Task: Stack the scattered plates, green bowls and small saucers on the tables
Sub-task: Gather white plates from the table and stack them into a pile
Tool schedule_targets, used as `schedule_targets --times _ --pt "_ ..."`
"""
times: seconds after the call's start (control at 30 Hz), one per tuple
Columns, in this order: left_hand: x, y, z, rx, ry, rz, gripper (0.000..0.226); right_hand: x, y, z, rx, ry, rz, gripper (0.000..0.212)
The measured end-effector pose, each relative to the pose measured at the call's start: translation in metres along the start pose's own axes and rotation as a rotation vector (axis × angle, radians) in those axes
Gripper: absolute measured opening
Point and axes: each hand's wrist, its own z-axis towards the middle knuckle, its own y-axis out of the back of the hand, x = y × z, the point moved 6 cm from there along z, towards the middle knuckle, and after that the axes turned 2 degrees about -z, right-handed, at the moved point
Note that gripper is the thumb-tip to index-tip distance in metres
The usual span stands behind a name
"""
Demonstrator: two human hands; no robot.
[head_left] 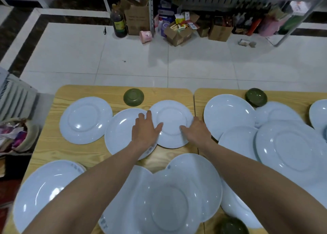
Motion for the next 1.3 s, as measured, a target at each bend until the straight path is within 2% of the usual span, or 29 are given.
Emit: schedule_targets --times 0.2,0.3,0.5,0.57,0.63,0.73,1.03,1.2,1.3 --pt "0.011 -0.012 0.014 0.003 0.173 -0.319 0.074 -0.007 -0.008 0.016 -0.017 -0.156 0.277 0.062" --pt "0.017 -0.012 0.018 -0.009 0.204 -0.359 0.076 -0.007 -0.012 0.018 -0.02 -0.228 0.429 0.063" --pt "0.039 -0.002 0.016 -0.015 0.237 -0.387 0.075 -0.005 -0.026 0.007 0.037 -0.373 0.742 0.079" --pt "0.041 0.007 0.013 -0.035 0.232 -0.417 0.077 0.0 -0.026 0.001 0.067 -0.371 0.845 0.075" --pt "0.039 0.017 0.009 -0.071 0.205 -0.451 0.078 0.005 -0.023 -0.004 0.092 -0.348 0.906 0.057" --pt "0.029 0.034 0.004 -0.111 0.126 -0.491 0.061 0.014 -0.009 -0.013 0.066 -0.307 0.973 0.036" --pt "0.002 0.081 -0.031 -0.19 0.082 -0.694 0.042 0.038 0.041 -0.055 -0.136 -0.187 1.121 0.026" --pt "-0.009 0.095 -0.046 -0.203 0.054 -0.847 0.04 0.04 0.056 -0.077 -0.186 -0.249 1.239 0.047" --pt "-0.012 0.097 -0.054 -0.195 0.094 -0.962 0.052 0.039 0.056 -0.086 -0.188 -0.298 1.331 0.05"
